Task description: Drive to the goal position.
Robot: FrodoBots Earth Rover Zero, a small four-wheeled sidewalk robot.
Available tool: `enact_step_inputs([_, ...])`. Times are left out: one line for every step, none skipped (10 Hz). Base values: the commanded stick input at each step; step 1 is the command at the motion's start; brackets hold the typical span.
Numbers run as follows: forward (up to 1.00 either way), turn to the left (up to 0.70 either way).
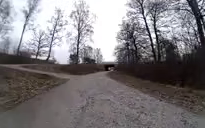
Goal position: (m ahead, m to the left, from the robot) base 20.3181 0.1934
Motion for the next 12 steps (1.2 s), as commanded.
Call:
enact_step_inputs([0.7, 0.0])
enact_step_inputs([0.7, 0.0])
enact_step_inputs([0.7, 0.0])
enact_step_inputs([0.7, 0.0])
enact_step_inputs([0.7, 0.0])
enact_step_inputs([0.7, 0.0])
enact_step_inputs([0.7, 0.0])
enact_step_inputs([0.7, 0.15])
enact_step_inputs([0.7, 0.18])
enact_step_inputs([0.7, 0.1])
enact_step_inputs([0.7, 0.0])
enact_step_inputs([0.7, 0.0])
